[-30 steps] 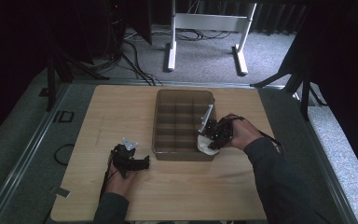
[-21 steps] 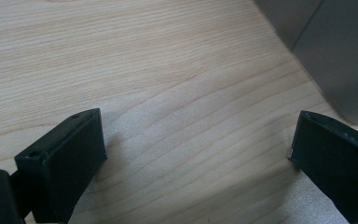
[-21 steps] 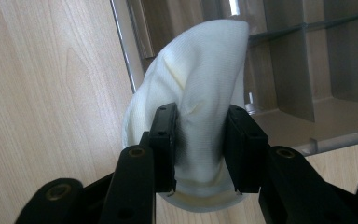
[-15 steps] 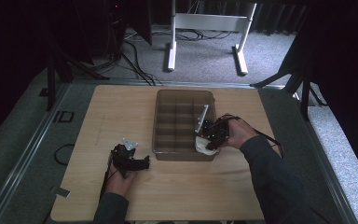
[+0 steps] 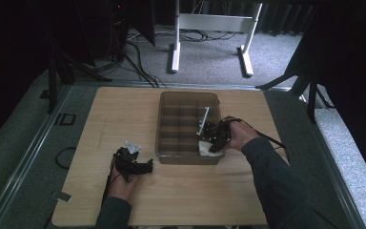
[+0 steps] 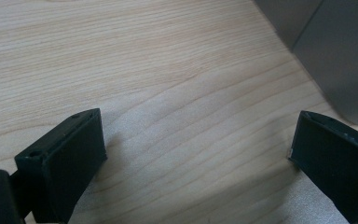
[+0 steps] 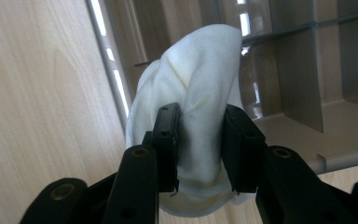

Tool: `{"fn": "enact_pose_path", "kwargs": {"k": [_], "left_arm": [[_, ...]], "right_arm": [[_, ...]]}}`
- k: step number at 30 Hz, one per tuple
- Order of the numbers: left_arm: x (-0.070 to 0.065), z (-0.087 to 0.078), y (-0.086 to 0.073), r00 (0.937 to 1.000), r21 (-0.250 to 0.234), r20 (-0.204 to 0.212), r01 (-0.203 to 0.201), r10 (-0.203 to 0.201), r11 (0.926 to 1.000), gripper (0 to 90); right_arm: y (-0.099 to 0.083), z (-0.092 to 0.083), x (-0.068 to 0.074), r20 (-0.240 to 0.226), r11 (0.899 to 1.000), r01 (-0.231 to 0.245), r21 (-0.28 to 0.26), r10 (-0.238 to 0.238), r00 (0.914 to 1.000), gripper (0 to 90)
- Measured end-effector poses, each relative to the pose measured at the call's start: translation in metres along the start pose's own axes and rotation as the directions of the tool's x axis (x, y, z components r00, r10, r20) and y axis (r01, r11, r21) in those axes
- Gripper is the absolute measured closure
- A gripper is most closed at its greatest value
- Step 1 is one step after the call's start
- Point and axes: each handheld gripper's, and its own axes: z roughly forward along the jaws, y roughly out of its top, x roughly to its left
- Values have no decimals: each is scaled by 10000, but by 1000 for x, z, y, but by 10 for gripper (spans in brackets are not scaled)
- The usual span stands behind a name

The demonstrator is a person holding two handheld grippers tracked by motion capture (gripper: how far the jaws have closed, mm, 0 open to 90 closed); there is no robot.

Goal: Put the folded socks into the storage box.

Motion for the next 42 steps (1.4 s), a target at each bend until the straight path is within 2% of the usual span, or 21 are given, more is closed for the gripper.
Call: {"fn": "enact_pose_path", "kwargs": {"k": [9,16,25,28,31,34,36,39,42], "left_arm": [[0,0,0,10000,-7,-2,10,-10,10000,32],[0,0,0,10000,7,-7,-2,2,10000,32],[0,0,0,10000,9,6,1,-1,10000,32],[0,0,0,10000,10,6,1,-1,10000,32],[0,0,0,10000,6,0,-9,9,10000,32],[0,0,0,10000,7,2,-4,4,10000,32],[0,0,0,10000,3,0,-1,1,10000,32],[0,0,0,10000,6,-1,0,0,10000,32],[0,0,0,10000,1,0,0,0,10000,32]], "right_arm": [[5,10,-2,-96,9992,-3,400,7,10000,695],[3,21,-7,-505,9986,-209,486,234,9985,697],[8,31,-7,-537,9954,-194,934,245,9983,679],[7,28,-8,-610,9957,-395,835,447,9971,634],[4,22,-11,-713,9961,-595,656,641,9954,544],[1,16,-11,-632,9962,-690,539,724,9954,521],[-1,10,-11,-547,9966,-759,334,776,9955,523],[-5,3,-10,-456,9967,-801,-113,795,9958,571],[-6,1,-9,-435,9967,-762,-291,749,9962,608]]}}
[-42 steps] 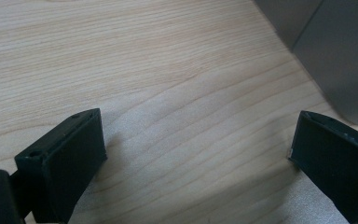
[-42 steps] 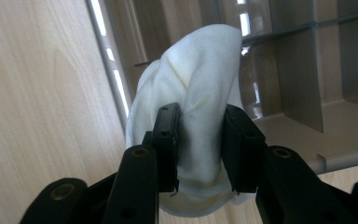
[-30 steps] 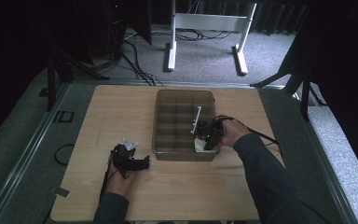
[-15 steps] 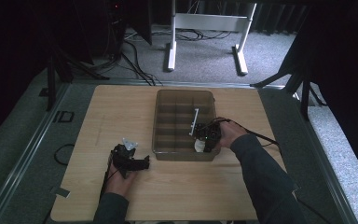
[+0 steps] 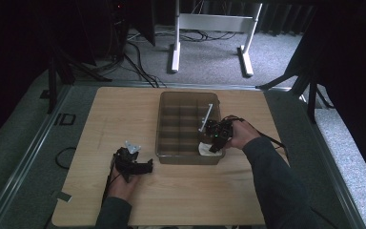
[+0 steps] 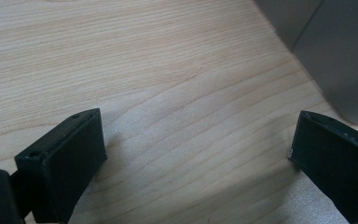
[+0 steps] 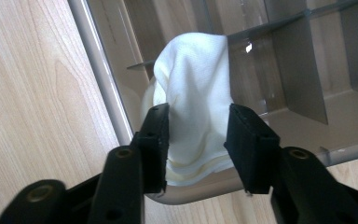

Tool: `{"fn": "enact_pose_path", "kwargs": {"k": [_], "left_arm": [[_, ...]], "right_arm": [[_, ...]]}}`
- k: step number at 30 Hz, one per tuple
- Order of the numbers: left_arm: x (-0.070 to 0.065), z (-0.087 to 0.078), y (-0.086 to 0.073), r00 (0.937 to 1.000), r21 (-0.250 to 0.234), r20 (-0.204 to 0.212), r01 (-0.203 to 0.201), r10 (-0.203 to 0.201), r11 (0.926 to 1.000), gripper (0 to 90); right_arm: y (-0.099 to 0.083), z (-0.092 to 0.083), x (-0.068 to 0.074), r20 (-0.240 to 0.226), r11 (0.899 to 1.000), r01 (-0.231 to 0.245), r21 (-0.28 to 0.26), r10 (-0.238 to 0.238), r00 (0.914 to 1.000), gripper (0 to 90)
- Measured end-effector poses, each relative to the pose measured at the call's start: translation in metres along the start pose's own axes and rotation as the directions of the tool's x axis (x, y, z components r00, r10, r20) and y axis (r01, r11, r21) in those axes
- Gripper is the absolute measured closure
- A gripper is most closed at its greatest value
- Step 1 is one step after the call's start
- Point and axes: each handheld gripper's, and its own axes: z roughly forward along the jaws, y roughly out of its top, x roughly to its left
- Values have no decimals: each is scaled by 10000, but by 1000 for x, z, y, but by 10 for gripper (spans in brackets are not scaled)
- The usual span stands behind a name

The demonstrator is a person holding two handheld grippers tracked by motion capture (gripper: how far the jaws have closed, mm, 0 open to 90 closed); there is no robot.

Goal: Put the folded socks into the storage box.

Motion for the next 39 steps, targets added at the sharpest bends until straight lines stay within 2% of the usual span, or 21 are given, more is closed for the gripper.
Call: {"fn": "enact_pose_path", "kwargs": {"k": [4,11,15,29,39], "left_arm": [[0,0,0,10000,4,-2,-1,1,10000,32],[0,0,0,10000,1,0,-1,1,10000,32],[0,0,0,10000,-5,-1,6,-6,10000,32],[0,0,0,10000,2,2,3,-3,10000,32],[0,0,0,10000,8,6,-1,1,10000,32]], "right_arm": [[2,1,1,-107,9999,42,-121,-44,9999,652],[8,12,3,-274,9999,116,38,-115,9996,731],[9,16,3,-168,9997,183,174,-180,9997,774],[14,27,4,-100,9979,214,614,-208,9997,787],[13,36,3,-143,9973,176,714,-166,9998,787]]}}
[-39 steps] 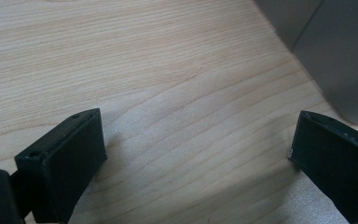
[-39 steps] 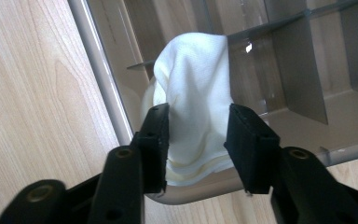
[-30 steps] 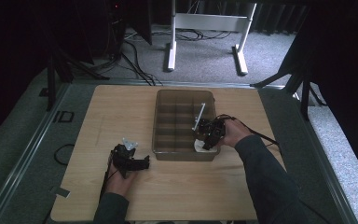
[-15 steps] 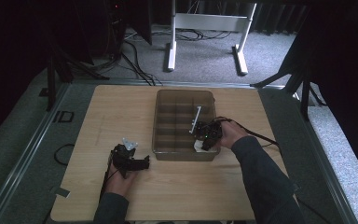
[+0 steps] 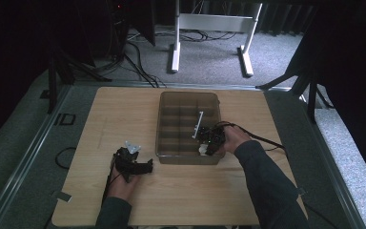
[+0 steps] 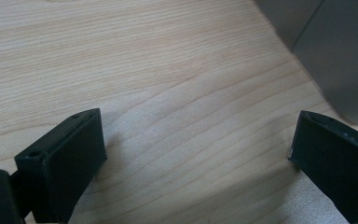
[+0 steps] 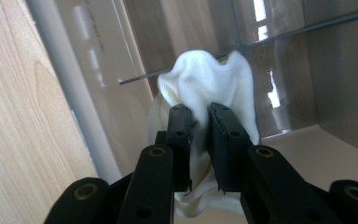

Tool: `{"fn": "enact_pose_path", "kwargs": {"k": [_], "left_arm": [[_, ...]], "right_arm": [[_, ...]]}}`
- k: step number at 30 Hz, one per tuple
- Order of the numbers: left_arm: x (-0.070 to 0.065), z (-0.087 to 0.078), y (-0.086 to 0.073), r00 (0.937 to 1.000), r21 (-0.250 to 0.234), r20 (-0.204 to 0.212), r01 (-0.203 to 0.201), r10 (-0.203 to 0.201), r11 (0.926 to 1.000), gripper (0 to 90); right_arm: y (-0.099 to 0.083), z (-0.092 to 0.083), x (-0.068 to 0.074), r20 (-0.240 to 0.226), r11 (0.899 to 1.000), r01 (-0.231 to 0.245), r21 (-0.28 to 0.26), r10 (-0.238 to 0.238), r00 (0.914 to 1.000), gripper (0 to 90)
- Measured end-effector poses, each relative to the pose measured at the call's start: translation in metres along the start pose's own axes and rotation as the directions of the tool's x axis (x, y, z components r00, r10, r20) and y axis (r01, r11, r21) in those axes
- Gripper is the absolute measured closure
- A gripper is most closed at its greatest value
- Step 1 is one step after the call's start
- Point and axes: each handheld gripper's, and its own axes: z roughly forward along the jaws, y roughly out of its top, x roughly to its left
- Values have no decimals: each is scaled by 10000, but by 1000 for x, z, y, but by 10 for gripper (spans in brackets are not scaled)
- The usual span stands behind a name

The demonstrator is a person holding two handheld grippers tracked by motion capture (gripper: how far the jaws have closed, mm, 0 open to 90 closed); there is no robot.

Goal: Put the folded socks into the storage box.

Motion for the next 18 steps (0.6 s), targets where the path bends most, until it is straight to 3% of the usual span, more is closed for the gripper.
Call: {"fn": "enact_pose_path", "kwargs": {"k": [5,18], "left_arm": [[0,0,0,10000,5,-2,-2,2,10000,32],[0,0,0,10000,2,-3,0,0,10000,32]], "right_arm": [[-2,6,-3,-120,9999,-121,-35,120,9999,788],[4,19,-4,-80,9985,-180,526,184,9998,796]]}}
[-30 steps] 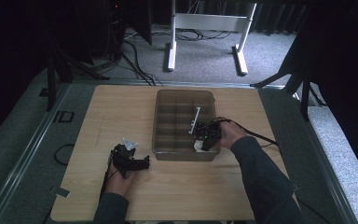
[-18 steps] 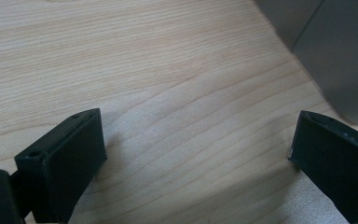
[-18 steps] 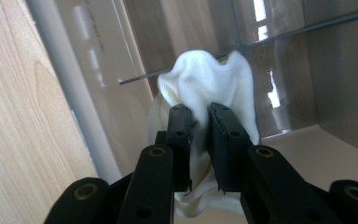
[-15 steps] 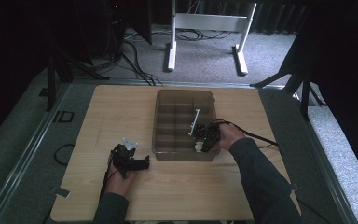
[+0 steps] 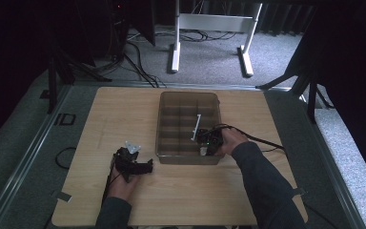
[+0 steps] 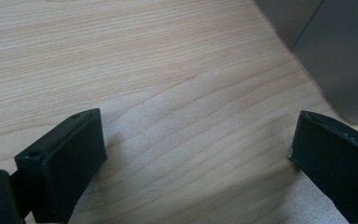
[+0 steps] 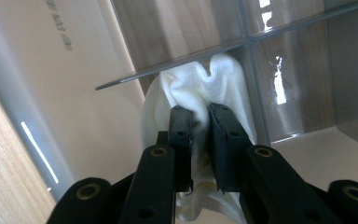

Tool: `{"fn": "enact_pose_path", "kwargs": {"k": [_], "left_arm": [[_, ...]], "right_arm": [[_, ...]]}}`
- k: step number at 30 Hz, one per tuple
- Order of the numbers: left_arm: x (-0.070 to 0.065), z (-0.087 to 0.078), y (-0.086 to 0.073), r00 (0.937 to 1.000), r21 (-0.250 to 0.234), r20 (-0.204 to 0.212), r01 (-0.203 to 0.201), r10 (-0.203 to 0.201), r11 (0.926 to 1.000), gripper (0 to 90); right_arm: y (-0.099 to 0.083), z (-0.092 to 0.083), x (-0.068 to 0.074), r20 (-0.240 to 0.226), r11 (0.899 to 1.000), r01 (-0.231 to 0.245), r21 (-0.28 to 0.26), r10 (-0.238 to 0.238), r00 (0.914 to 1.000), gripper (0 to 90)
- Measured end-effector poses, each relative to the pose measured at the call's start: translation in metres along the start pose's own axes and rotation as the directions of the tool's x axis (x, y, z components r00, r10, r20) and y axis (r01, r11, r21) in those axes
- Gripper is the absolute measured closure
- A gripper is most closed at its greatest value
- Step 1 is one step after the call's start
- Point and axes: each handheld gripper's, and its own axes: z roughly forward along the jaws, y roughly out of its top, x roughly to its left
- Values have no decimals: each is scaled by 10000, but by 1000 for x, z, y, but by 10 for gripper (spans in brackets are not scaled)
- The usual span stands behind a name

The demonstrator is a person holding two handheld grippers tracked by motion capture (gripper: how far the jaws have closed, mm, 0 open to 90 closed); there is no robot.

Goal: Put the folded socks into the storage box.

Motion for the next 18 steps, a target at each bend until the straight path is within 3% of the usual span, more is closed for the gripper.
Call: {"fn": "enact_pose_path", "kwargs": {"k": [18], "left_arm": [[0,0,0,10000,-1,1,-1,1,10000,32]], "right_arm": [[4,6,-3,-113,9992,-228,313,232,9997,805]]}}
